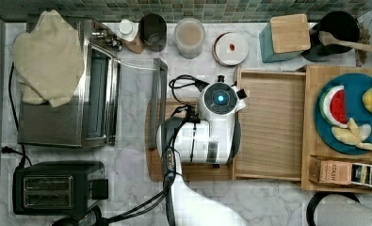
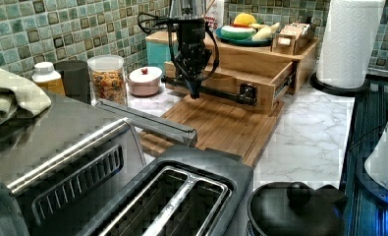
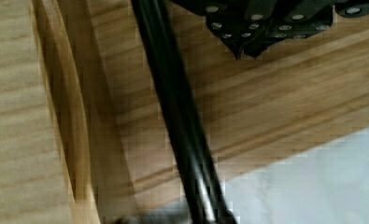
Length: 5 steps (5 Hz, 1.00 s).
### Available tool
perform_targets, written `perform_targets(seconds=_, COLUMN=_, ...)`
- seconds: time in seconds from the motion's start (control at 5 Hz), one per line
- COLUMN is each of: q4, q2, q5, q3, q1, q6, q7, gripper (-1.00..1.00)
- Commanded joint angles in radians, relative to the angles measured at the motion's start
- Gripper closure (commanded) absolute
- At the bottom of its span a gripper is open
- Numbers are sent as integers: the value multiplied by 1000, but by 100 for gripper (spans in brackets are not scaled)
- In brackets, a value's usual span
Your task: Close the drawer.
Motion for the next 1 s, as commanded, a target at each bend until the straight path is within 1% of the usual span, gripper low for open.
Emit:
perform_targets(seconds=0.2, q4=-7, q2=4, q5=-135, q3=-18, q1=3, q6=95, q7=9, gripper=100)
perform_targets(seconds=0.4, q4=-14, q2=11, q5=-159, q3=-21, q1=-6, q6=120, q7=4, gripper=100)
perform_targets(seconds=0.6, q4=-9, q2=5, q5=-237, q3=-45, q1=5, q6=106, q7=60, gripper=100)
perform_targets(seconds=0.8, q4=-14, q2=-6, q5=-263, q3=-73, q1=-19, q6=113, q7=-1, gripper=100)
perform_targets(seconds=1.0, q4=-24, q2=-25, q5=-314, q3=-104, q1=-55, q6=141, q7=-56, gripper=100)
